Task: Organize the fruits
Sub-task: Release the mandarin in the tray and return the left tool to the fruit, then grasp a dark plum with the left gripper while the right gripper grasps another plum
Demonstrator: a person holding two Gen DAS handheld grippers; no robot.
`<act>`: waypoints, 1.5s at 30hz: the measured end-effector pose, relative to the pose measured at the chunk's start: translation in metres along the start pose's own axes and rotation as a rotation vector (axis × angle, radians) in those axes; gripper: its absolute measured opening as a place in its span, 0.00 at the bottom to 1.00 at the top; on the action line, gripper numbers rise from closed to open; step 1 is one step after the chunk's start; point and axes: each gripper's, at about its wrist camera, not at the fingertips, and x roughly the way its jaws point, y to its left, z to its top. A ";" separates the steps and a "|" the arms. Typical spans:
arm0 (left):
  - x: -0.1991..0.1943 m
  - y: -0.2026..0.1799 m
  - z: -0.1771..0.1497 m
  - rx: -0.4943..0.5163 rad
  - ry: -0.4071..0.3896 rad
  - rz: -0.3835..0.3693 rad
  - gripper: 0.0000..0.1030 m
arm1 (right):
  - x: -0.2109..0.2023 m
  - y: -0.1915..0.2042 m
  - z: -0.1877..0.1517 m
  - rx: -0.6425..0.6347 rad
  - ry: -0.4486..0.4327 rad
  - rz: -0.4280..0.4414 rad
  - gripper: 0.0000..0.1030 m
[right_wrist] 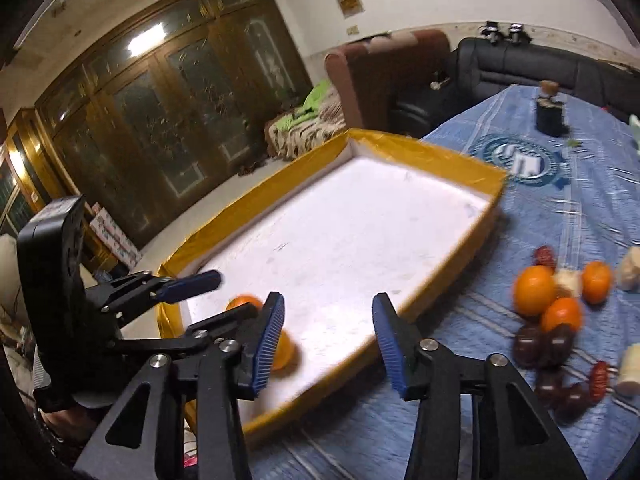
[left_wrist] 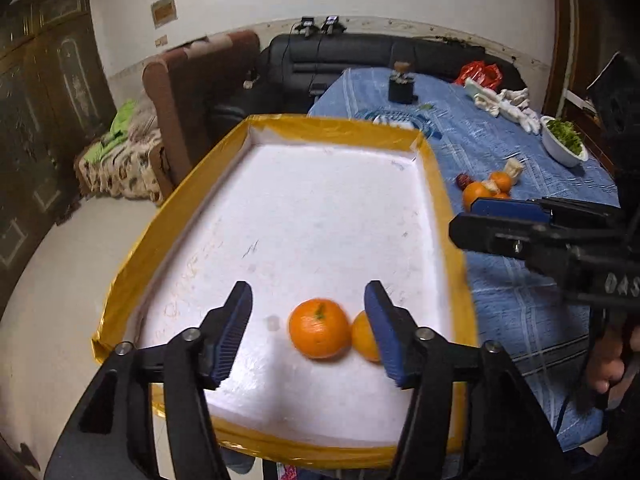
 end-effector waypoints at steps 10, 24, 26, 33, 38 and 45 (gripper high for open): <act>-0.015 -0.082 0.013 0.192 -0.028 -0.191 0.69 | -0.078 -0.099 -0.018 0.179 -0.060 -0.080 0.55; 0.021 -0.138 0.006 0.262 0.100 -0.303 0.69 | -0.055 -0.107 -0.064 0.091 0.120 -0.185 0.33; 0.022 -0.137 0.005 0.261 0.108 -0.303 0.69 | -0.046 -0.105 -0.063 0.087 0.135 -0.194 0.33; 0.030 -0.136 0.010 0.259 0.134 -0.323 0.69 | -0.031 -0.107 -0.052 0.082 0.134 -0.238 0.37; 0.040 -0.141 0.015 0.257 0.156 -0.345 0.69 | -0.034 -0.124 -0.049 0.176 0.096 -0.191 0.36; 0.050 -0.146 0.025 0.242 0.163 -0.333 0.69 | -0.035 -0.132 -0.046 0.206 0.085 -0.151 0.37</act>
